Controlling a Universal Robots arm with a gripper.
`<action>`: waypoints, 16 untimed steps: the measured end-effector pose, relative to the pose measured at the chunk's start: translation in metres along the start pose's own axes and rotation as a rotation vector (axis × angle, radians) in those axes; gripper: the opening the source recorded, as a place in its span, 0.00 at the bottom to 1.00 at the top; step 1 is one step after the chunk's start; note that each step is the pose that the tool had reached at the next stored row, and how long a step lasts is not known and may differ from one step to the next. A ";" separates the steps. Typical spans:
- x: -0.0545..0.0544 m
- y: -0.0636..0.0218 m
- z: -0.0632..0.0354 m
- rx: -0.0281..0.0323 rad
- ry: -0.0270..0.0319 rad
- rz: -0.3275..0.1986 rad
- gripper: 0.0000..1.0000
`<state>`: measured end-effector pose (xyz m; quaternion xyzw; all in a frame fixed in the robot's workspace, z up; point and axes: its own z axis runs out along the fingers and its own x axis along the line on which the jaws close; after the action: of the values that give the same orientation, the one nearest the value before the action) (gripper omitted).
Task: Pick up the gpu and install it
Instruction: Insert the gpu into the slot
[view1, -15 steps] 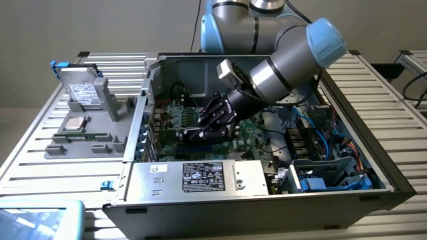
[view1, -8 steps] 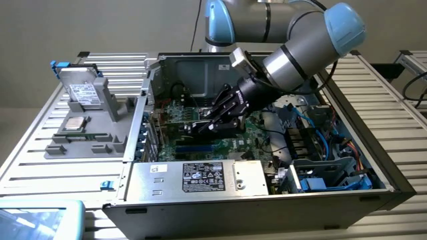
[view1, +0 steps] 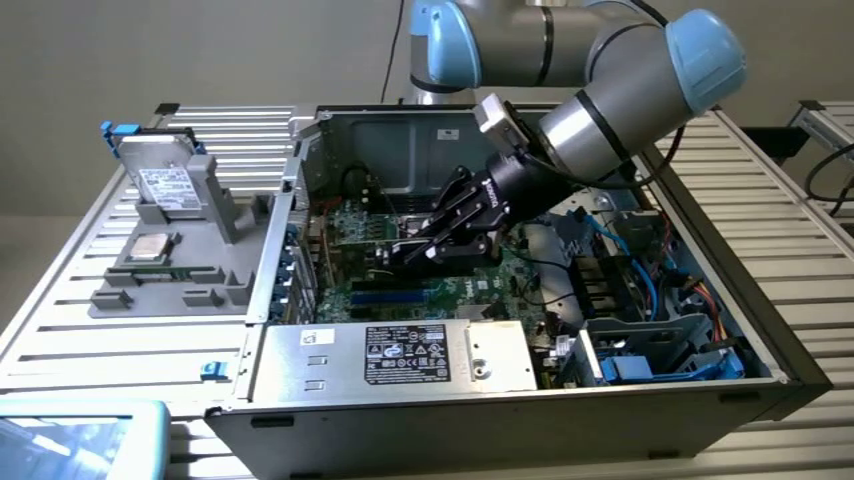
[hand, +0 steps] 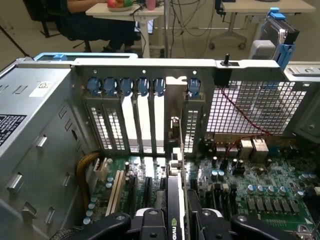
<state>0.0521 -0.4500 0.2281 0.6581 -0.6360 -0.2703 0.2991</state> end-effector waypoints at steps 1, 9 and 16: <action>0.000 -0.0003 0.0003 0.0001 0.0012 -0.002 0.28; 0.000 -0.0053 0.0094 -0.0032 0.0014 -0.002 0.28; 0.000 -0.0097 0.0166 -0.0351 0.0001 -0.003 0.28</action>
<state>0.0464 -0.4503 0.2098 0.6537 -0.6301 -0.2818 0.3102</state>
